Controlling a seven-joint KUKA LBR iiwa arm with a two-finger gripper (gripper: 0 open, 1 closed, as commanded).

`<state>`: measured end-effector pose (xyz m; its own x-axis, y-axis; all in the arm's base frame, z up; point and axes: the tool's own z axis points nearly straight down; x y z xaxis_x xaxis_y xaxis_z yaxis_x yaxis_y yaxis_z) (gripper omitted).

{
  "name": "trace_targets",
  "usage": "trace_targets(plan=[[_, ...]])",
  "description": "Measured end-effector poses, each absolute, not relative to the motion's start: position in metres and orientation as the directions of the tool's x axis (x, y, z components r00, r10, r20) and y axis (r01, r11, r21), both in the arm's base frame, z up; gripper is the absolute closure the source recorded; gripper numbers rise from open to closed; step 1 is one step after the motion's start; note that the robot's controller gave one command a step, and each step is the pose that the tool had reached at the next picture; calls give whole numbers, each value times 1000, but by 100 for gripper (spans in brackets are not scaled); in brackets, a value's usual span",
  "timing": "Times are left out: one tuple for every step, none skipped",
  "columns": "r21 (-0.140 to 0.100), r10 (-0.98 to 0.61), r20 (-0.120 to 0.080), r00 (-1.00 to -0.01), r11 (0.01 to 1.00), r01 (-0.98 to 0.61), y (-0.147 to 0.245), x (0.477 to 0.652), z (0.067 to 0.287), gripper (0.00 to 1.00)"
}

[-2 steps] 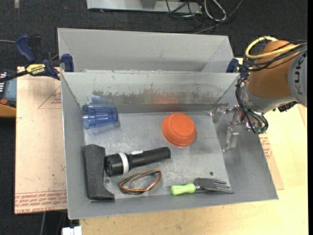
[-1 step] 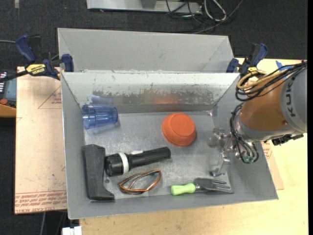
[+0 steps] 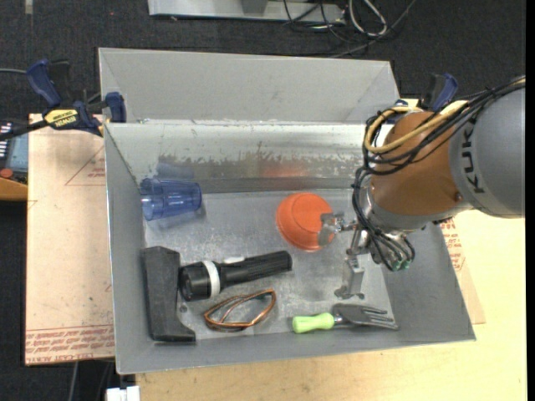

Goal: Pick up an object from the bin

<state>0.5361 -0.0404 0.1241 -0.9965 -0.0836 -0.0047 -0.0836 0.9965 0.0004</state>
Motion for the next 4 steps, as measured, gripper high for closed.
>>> trace_targets(plan=[[-1, 319, 4, -948, 948, 319, -70, 485, 99, 0], [-1, -168, -33, -985, 986, -168, -36, 485, 73, 0], [1, 270, -2, -963, 963, 270, -12, 480, 70, 100], [1, 269, -2, -963, 963, 269, -12, 480, 71, 100]])
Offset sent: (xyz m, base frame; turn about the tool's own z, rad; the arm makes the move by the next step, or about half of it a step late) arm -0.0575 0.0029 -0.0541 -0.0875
